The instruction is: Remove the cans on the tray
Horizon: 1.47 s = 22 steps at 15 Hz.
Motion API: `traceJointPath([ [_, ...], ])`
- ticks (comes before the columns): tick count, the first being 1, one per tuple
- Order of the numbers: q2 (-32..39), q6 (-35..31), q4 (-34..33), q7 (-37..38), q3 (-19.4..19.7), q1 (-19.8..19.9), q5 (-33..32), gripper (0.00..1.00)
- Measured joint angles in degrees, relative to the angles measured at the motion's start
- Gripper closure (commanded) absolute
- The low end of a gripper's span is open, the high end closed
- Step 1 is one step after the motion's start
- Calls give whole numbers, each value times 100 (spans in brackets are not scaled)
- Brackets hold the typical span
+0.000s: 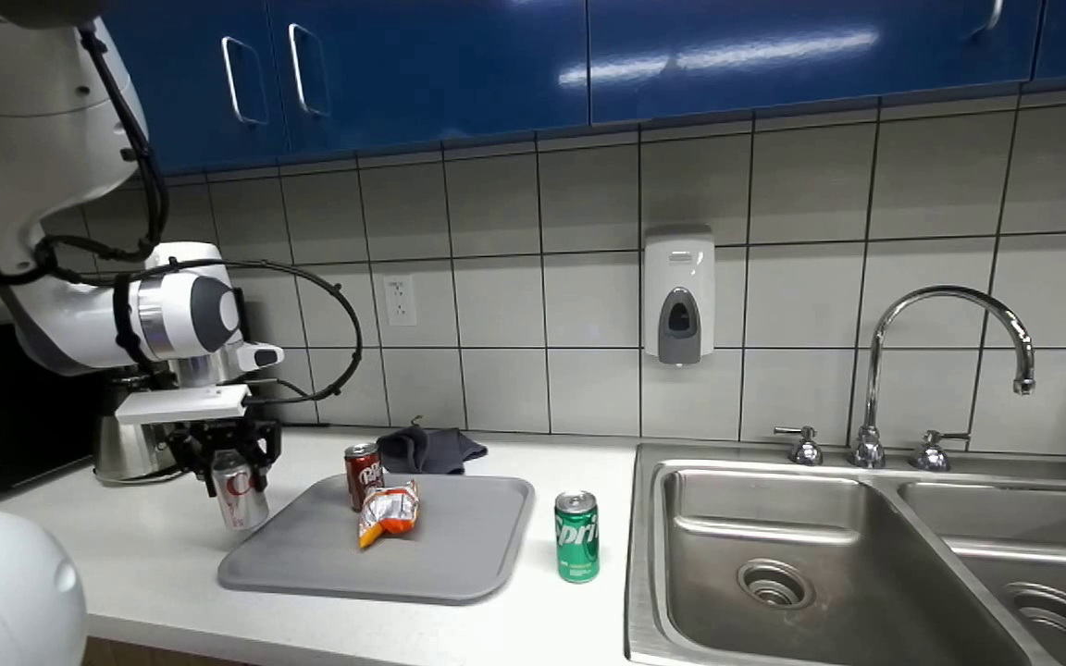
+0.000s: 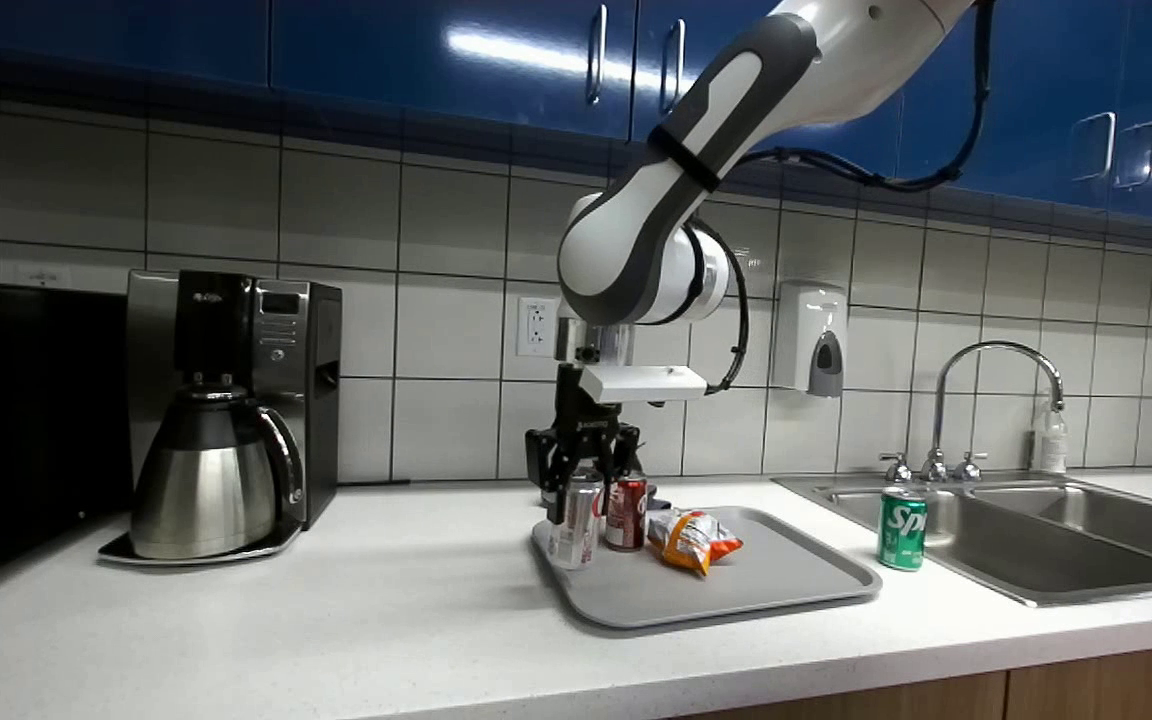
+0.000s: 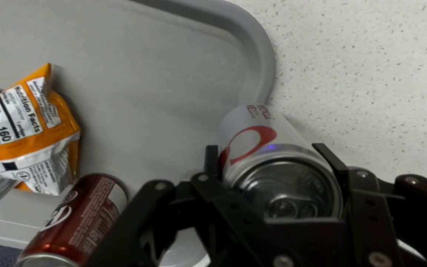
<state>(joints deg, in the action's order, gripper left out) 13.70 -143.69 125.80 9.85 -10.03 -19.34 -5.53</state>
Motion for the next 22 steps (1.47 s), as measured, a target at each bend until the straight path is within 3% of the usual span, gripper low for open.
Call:
traceJointPath([
  [19, 1207, 813, -1348, 127, -83, -488, -392, 62],
  [20, 1244, 835, -1383, 127, -82, -490, -392, 47],
  [21, 1274, 854, -1416, 127, -82, -491, -392, 12],
  [22, 1295, 874, -1441, 127, -81, -493, -392, 11],
])
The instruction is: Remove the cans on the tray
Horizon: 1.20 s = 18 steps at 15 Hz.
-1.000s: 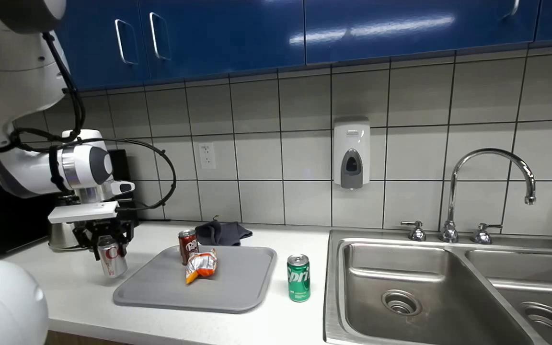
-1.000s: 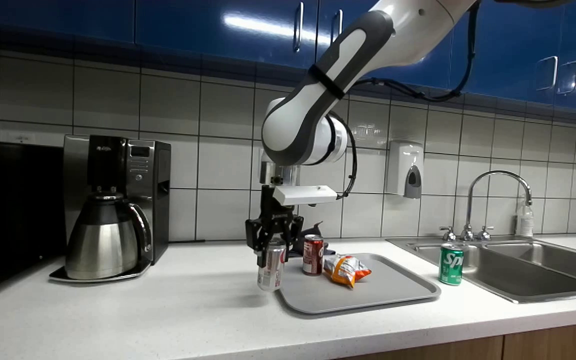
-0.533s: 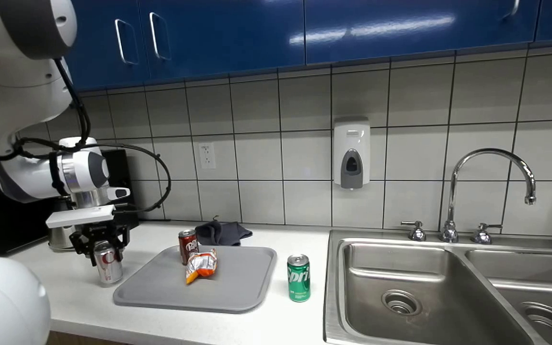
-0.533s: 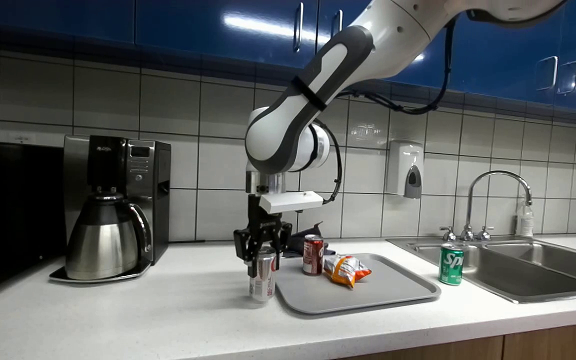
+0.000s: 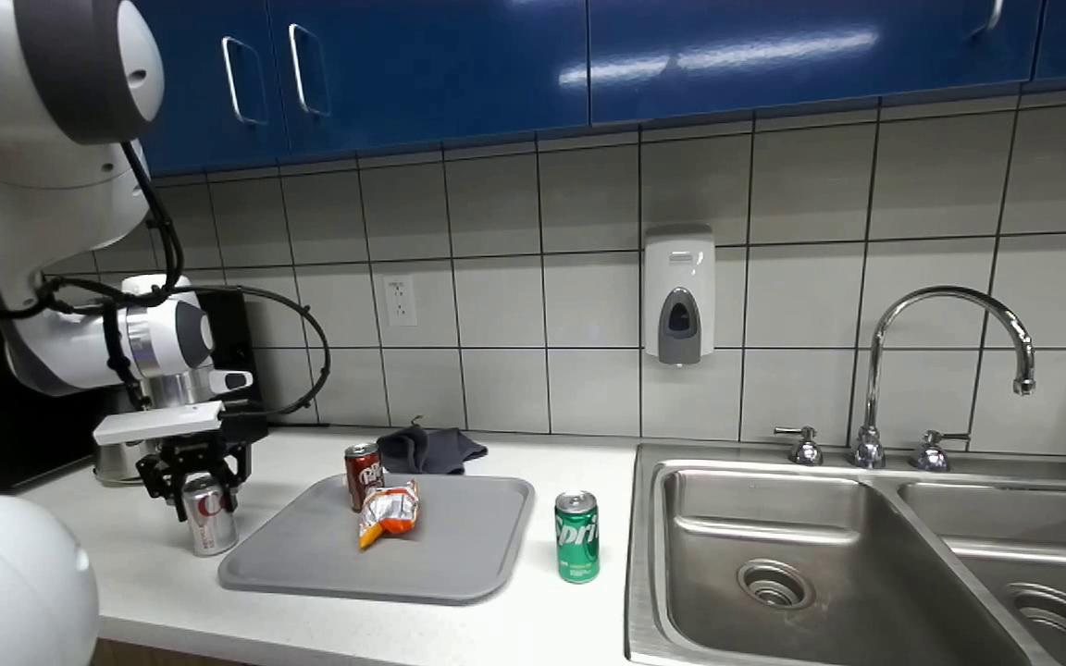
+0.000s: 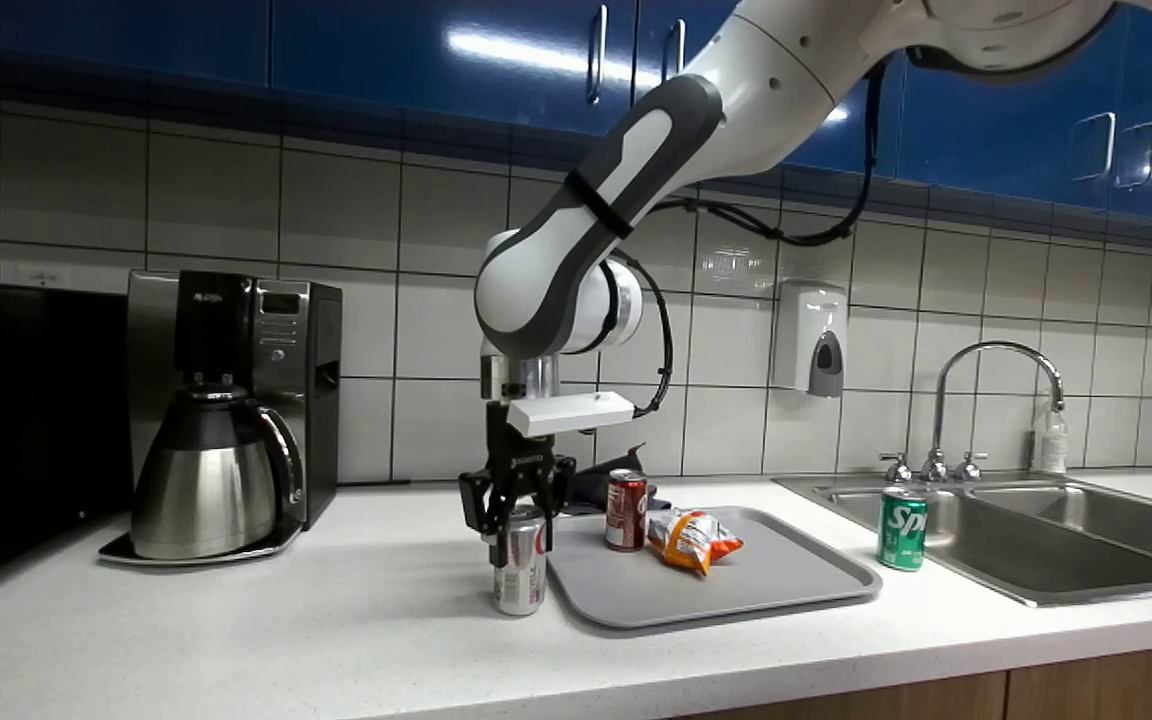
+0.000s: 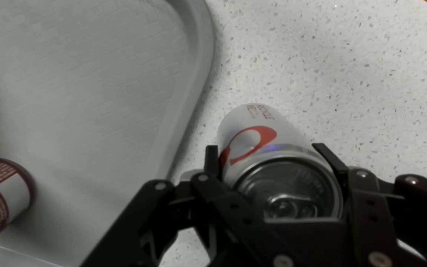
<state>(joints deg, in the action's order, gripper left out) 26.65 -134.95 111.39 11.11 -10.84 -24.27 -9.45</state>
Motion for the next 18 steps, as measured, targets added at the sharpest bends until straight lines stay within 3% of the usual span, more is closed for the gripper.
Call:
traceJointPath([
  [3, 33, 74, -77, 0, 1, -13, -1, 0],
  [18, -537, 103, -141, 0, 106, 2, -8, 0],
])
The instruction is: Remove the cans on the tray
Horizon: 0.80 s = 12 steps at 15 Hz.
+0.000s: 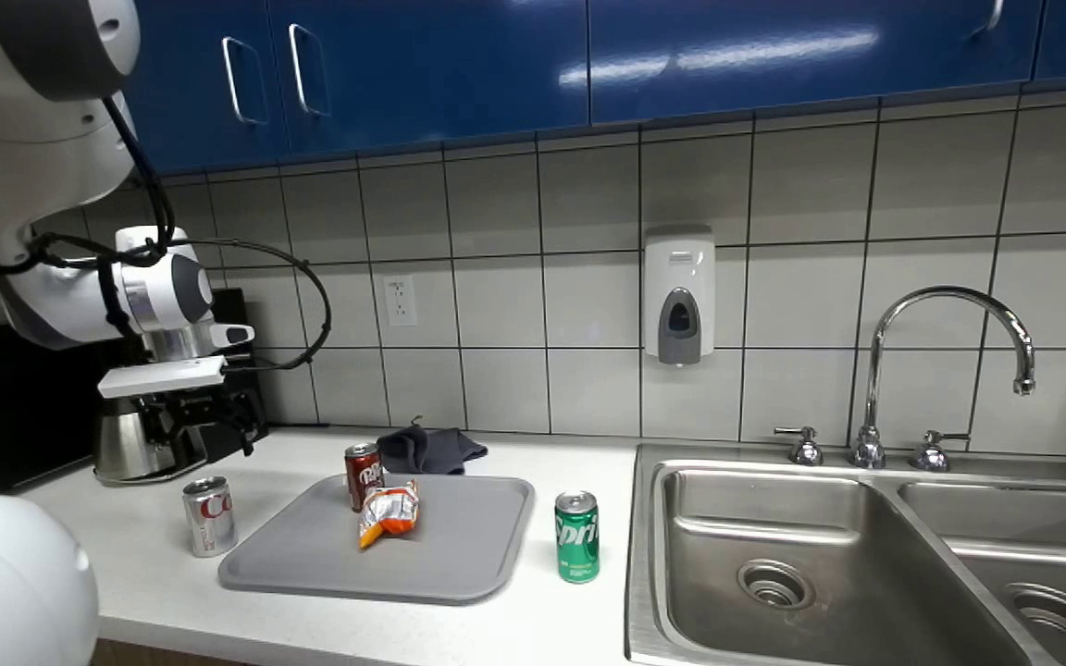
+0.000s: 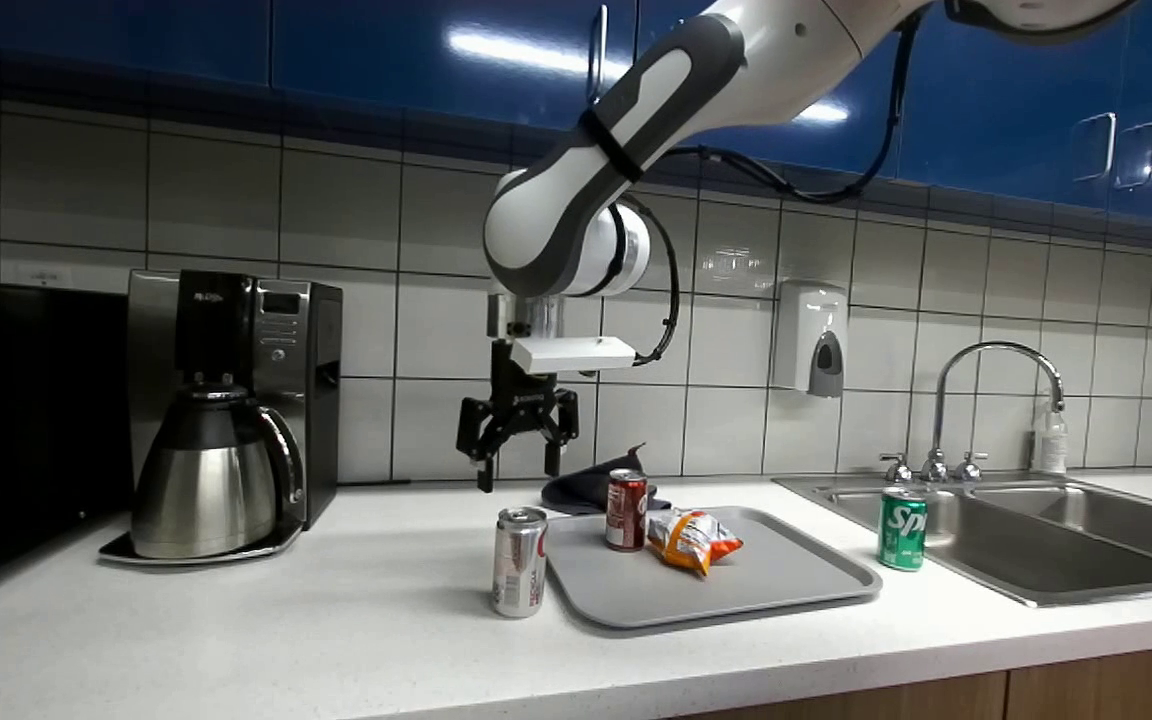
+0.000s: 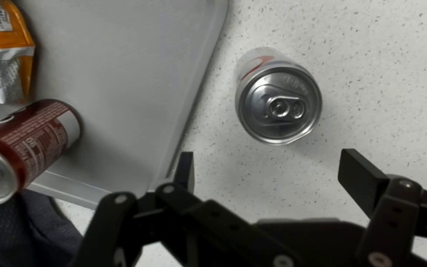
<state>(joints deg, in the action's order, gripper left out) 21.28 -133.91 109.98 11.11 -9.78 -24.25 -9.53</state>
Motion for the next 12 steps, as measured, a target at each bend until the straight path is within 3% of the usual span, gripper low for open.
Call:
traceJointPath([
  [12, 292, 13, -367, 190, 697, 711, 2, 0],
])
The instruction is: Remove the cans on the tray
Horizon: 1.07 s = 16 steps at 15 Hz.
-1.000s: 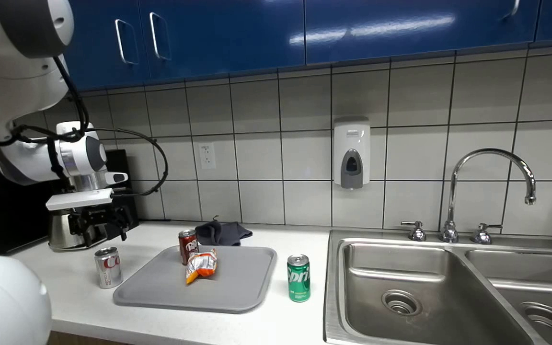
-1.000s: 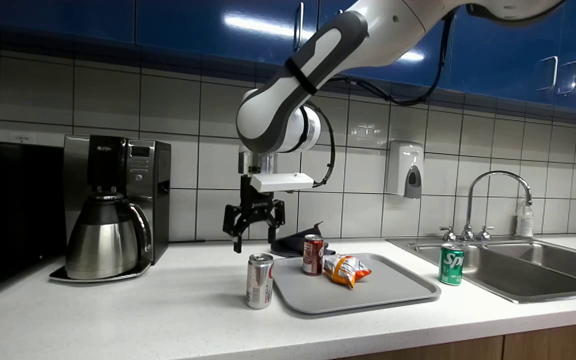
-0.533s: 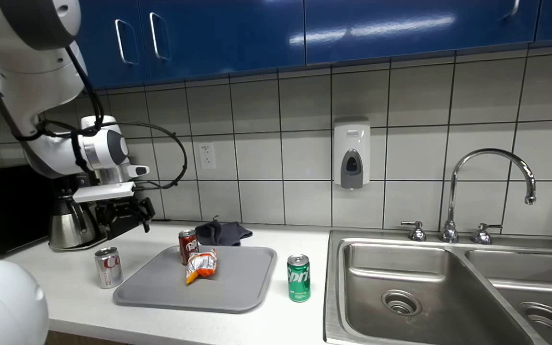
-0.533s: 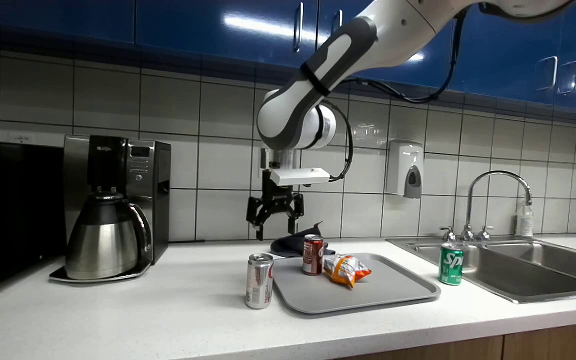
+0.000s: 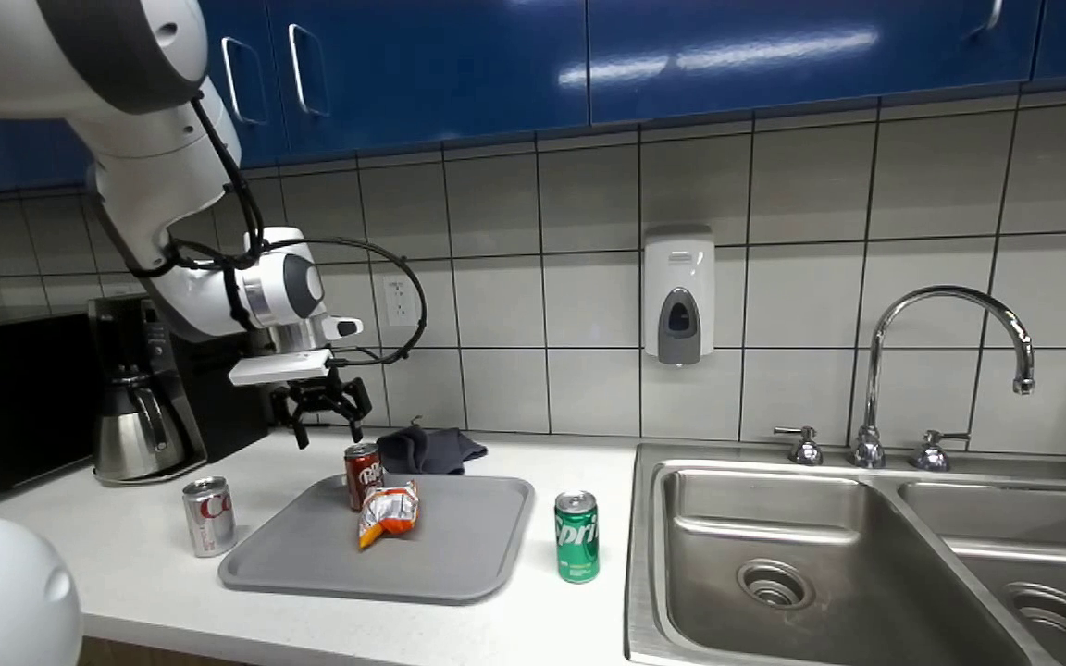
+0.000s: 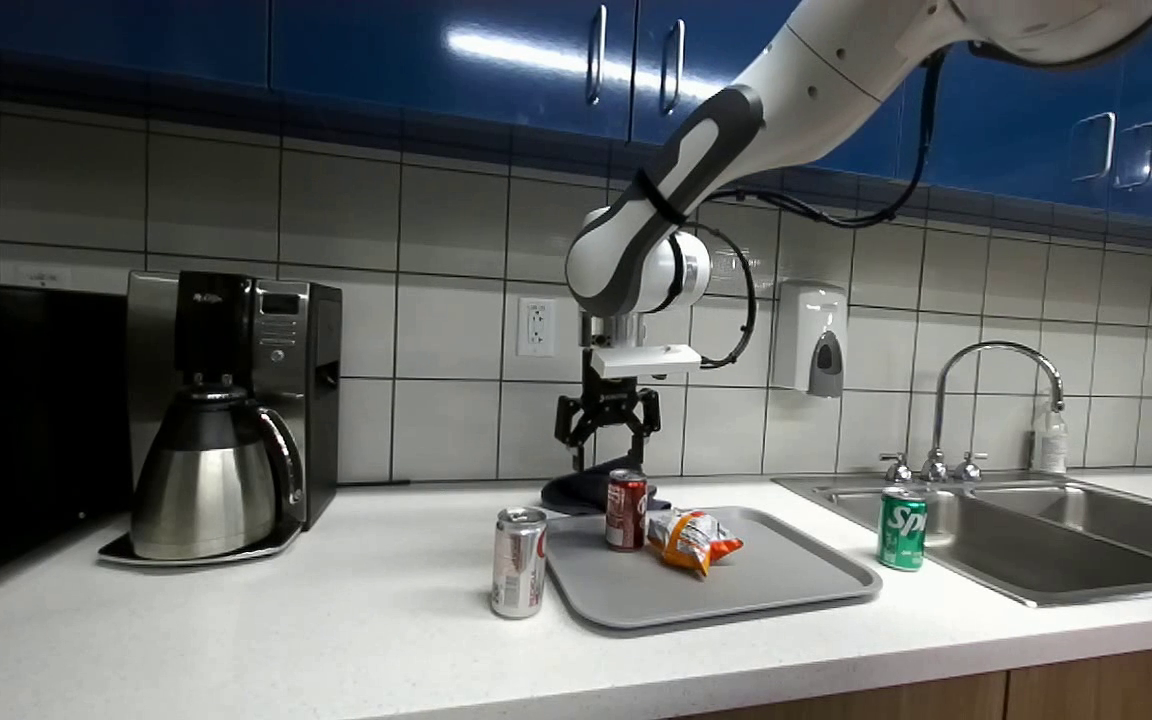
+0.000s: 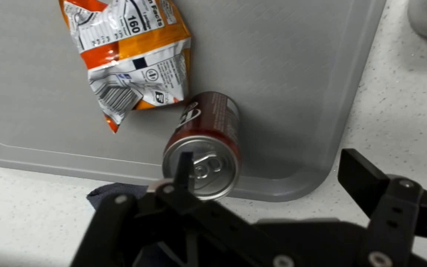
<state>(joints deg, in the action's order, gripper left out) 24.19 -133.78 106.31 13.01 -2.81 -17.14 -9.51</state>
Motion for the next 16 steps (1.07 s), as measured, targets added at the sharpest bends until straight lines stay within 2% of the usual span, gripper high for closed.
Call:
traceJointPath([
  [8, 339, 226, -461, 77, 208, 176, 6, 0],
  [16, 662, 435, -691, 110, 226, 223, 6, 0],
])
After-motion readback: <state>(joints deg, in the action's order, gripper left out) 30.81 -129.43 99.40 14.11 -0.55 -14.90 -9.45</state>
